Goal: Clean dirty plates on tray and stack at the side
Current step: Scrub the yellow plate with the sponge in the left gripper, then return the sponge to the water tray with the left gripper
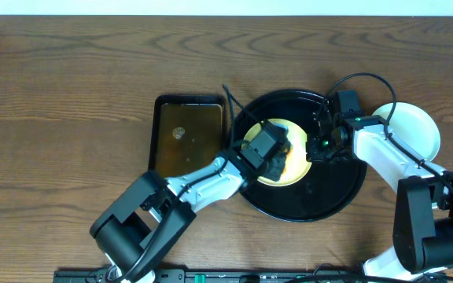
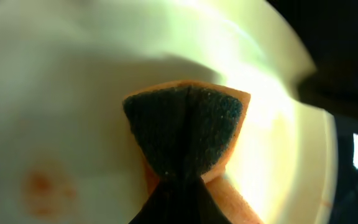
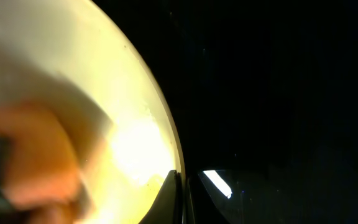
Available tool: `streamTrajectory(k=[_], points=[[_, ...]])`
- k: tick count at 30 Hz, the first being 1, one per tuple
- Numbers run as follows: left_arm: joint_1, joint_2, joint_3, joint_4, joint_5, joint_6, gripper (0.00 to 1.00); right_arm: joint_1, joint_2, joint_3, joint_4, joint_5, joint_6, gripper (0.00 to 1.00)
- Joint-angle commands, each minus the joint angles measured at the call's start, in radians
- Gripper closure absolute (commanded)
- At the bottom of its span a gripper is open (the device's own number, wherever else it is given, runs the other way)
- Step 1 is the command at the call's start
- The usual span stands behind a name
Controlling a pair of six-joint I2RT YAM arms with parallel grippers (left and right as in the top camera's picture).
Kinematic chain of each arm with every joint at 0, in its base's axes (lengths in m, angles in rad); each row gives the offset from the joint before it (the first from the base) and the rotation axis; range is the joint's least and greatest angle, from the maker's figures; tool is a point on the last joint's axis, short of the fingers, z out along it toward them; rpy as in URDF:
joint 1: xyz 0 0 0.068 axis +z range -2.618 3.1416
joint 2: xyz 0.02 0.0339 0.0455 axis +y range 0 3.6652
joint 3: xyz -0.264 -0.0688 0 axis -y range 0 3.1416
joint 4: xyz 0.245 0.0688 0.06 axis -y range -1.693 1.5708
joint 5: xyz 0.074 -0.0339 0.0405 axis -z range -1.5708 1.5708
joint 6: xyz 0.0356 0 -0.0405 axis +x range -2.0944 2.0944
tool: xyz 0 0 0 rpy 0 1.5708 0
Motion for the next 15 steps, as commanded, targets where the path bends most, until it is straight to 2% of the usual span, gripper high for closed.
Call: streamTrajectory(k=[1,10,15], points=[[0.063,0.024,-0.005,-0.005,-0.088,0.025,0.92,0.008,0.002,0.0,-0.013,0.013,-0.013,0.99],[0.154,0.016,-0.004,-0.031,-0.087,0.028,0.92,0.008,0.002,0.0,-0.015,0.013,-0.014,0.99],[0.187,-0.052,0.001,-0.079,-0.087,0.028,0.92,0.008,0.002,0.0,-0.015,0.013,-0.014,0.99]])
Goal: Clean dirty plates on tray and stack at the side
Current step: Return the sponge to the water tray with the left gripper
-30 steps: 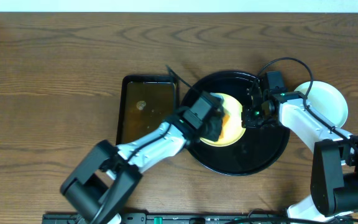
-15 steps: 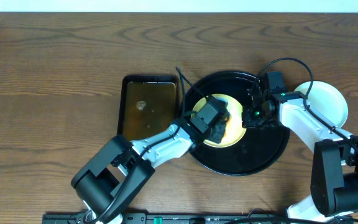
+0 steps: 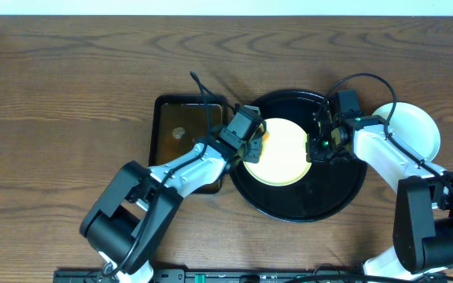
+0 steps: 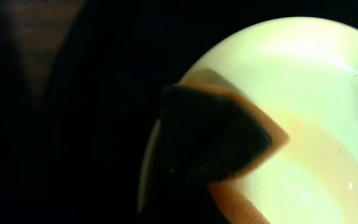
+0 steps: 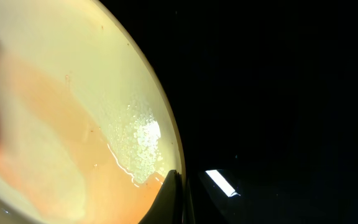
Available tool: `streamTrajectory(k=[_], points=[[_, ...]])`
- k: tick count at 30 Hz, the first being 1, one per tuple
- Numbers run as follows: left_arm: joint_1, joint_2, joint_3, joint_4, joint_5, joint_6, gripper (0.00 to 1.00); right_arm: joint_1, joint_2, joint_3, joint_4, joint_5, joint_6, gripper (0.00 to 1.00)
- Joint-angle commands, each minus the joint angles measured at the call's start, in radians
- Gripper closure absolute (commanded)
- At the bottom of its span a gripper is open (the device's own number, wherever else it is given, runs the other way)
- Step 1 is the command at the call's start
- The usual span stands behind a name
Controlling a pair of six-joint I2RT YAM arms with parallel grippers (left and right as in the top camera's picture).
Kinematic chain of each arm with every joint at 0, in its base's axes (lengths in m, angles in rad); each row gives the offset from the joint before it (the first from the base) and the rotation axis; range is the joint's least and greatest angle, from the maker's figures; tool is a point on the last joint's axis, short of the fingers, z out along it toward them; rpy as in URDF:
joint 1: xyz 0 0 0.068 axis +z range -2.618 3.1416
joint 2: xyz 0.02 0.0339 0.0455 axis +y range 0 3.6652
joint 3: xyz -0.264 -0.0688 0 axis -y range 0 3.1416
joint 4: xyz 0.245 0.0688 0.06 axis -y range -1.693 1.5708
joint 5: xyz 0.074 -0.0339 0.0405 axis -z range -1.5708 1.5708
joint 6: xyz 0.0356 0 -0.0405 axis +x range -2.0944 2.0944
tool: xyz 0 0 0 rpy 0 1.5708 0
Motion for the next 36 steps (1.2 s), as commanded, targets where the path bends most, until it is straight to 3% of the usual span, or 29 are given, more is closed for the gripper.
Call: streamTrajectory(k=[1,10,14,17,27,36], points=[[0.037,-0.068,0.001,-0.037,-0.042,0.014,0.92,0.008,0.002,0.0,-0.009,0.014,-0.014,0.99],[0.077,-0.346,0.001,-0.221,-0.04,0.014,0.92,0.008,0.002,0.0,-0.008,0.013,-0.014,0.98],[0.127,-0.385,0.001,-0.331,-0.047,0.014,0.92,0.008,0.002,0.0,-0.008,0.013,-0.014,0.82],[0.171,-0.375,-0.003,-0.377,-0.047,0.014,0.92,0.008,0.002,-0.001,-0.004,0.013,-0.014,0.79],[0.238,-0.326,-0.016,-0.426,-0.047,0.014,0.92,0.009,0.024,-0.053,0.095,-0.079,-0.013,0.96],[0.238,-0.325,-0.016,-0.44,-0.047,0.014,0.92,0.008,0.024,-0.063,0.119,-0.178,-0.005,0.99]])
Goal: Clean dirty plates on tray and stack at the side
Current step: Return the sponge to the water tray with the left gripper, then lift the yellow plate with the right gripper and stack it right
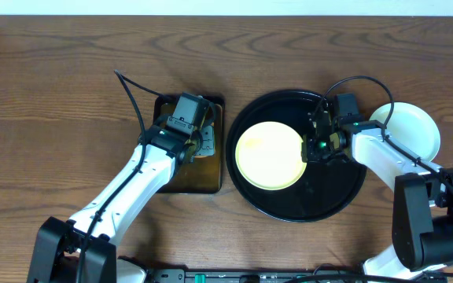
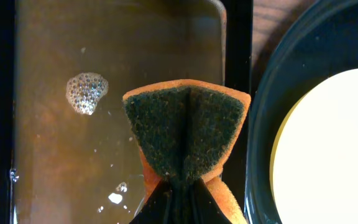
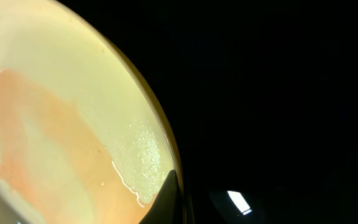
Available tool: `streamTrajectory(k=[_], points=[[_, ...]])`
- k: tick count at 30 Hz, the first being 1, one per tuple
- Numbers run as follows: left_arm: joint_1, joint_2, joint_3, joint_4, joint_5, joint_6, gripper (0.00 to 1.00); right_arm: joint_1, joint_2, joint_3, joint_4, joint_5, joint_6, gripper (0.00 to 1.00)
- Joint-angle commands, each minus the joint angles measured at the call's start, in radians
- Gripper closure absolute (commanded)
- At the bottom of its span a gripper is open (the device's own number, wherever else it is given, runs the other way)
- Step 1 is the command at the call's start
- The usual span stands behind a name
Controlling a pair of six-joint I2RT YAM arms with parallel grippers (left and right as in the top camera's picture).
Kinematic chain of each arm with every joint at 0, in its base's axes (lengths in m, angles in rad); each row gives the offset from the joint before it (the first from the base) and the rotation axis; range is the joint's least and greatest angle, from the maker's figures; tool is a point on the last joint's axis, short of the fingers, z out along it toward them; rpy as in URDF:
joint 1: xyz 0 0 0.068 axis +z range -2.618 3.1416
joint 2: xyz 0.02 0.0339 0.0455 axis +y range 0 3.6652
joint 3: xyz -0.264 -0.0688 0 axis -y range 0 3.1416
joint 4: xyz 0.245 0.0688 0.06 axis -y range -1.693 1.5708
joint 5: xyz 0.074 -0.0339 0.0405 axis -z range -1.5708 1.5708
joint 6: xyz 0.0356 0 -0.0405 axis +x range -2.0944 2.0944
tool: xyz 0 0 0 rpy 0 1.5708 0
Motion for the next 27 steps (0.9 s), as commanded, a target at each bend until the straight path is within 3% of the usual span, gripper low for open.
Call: streamTrajectory(k=[1,17,23,27], points=[[0.004,0.001,-0.008,-0.01,-0.013,0.013,0.92,0.008,0.01,-0.014,0.0,-0.092,0.002,0.99],[0.004,0.001,-0.008,-0.027,-0.013,0.013,0.92,-0.039,0.01,-0.014,0.164,-0.255,-0.004,0.99],[0.004,0.001,-0.008,-0.031,-0.013,0.013,0.92,-0.056,0.006,-0.011,0.214,-0.248,-0.027,0.99],[0.004,0.001,-0.008,-0.032,-0.034,0.021,0.92,-0.069,-0.027,0.004,0.2,-0.142,-0.043,0.99]])
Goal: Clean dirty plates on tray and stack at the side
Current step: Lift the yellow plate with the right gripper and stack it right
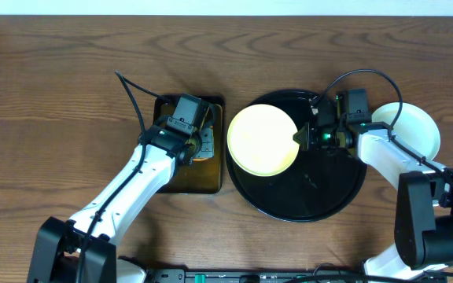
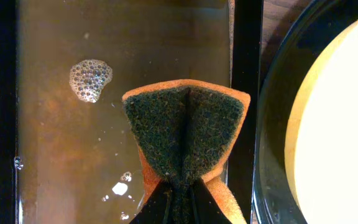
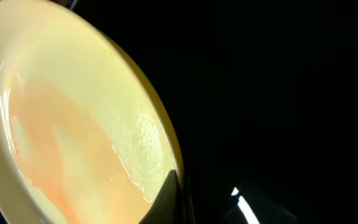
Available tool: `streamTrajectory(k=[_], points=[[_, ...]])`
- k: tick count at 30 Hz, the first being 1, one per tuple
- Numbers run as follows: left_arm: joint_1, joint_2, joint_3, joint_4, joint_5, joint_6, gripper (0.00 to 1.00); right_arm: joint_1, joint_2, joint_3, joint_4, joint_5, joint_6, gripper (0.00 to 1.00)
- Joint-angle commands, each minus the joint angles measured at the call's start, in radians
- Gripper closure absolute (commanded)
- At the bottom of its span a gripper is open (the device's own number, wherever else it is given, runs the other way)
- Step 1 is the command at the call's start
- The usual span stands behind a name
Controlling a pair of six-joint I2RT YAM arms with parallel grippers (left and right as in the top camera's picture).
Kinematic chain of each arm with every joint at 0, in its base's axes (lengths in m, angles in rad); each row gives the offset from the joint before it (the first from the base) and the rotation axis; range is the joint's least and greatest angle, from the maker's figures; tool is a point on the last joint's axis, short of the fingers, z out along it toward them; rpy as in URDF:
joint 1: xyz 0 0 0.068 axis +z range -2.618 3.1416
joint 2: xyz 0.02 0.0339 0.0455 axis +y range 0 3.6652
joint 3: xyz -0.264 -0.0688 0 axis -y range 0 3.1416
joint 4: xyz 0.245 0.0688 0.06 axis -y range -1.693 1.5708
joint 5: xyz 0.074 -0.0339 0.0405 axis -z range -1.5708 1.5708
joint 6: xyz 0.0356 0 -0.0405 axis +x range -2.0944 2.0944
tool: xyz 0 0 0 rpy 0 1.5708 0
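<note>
A pale yellow plate [image 1: 262, 141] is tilted up over the left part of the round black tray [image 1: 329, 196], its wet face streaked orange [image 3: 73, 149]. My right gripper [image 1: 301, 137] is shut on the plate's right rim [image 3: 174, 180]. My left gripper [image 1: 195, 149] is shut on a folded orange sponge with a dark green scrub face [image 2: 185, 134], held over the brown soapy water of the rectangular black basin [image 1: 167, 182]. A white plate [image 1: 415, 130] lies on the table to the right of the tray.
The basin [image 2: 244, 93] holds murky water with a patch of foam [image 2: 91, 79]. A black cable [image 1: 132, 90] loops over the table behind the left arm. Wooden table [image 1: 53, 94] all around.
The yellow plate, flat in the tray before, is now lifted and tilted leftward in my right gripper. My left gripper with the sponge has stayed over the basin.
First the sponge in my left gripper was pressed on the yellow plate's middle while my right gripper gripped its rim. Then the sponge was at the plate's left edge. Then it was over the basin, and now the plate is tilted up.
</note>
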Motion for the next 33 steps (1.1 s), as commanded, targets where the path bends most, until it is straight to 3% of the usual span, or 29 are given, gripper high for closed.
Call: streamTrajectory(k=[1,18,33], points=[[0.004,0.001,-0.008,-0.003,-0.042,0.019,0.92,-0.023,-0.045,0.018,-0.008,0.078,-0.042,0.99],[0.004,0.002,-0.008,-0.001,-0.057,0.022,0.92,0.012,-0.463,0.019,-0.217,0.826,-0.233,0.99],[0.004,0.002,-0.009,-0.002,-0.13,0.048,0.92,0.279,-0.537,0.019,-0.211,1.249,-0.396,0.99]])
